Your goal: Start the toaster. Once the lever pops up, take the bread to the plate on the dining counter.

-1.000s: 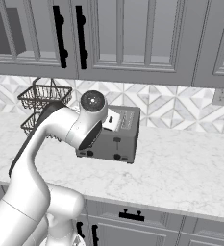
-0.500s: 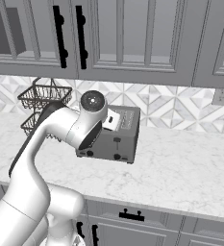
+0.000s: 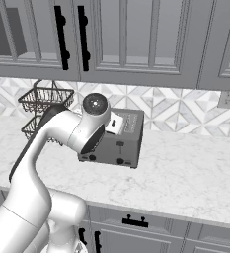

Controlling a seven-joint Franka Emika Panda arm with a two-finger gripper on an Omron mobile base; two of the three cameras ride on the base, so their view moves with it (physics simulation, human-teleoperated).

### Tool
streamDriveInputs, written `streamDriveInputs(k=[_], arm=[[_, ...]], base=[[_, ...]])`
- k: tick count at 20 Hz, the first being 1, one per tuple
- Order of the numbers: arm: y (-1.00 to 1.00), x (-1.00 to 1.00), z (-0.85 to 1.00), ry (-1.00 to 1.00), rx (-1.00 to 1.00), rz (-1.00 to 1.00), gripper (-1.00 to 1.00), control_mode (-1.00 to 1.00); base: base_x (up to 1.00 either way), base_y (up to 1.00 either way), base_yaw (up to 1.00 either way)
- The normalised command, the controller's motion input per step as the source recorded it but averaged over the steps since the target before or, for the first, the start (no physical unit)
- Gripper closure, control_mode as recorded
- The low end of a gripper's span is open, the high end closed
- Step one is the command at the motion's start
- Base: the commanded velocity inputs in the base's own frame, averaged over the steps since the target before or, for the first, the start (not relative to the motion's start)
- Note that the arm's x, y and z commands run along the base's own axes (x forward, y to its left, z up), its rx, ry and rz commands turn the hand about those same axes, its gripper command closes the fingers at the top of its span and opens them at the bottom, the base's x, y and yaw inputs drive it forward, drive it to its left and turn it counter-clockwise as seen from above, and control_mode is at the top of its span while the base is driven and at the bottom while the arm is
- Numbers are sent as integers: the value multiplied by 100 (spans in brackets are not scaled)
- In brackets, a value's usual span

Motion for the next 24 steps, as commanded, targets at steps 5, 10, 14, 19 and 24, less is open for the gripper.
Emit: streamDriveInputs(k=[5,10,14,19,24], arm=[[0,0,0,0,0,0,-100,-100],[0,0,0,0,0,0,-100,-100],[0,0,0,0,0,0,-100,-100],[0,0,0,0,0,0,-100,-100],[0,0,0,0,0,0,-100,-100]], base=[[0,0,0],[0,0,0],[0,0,0],[0,0,0],[0,0,0]])
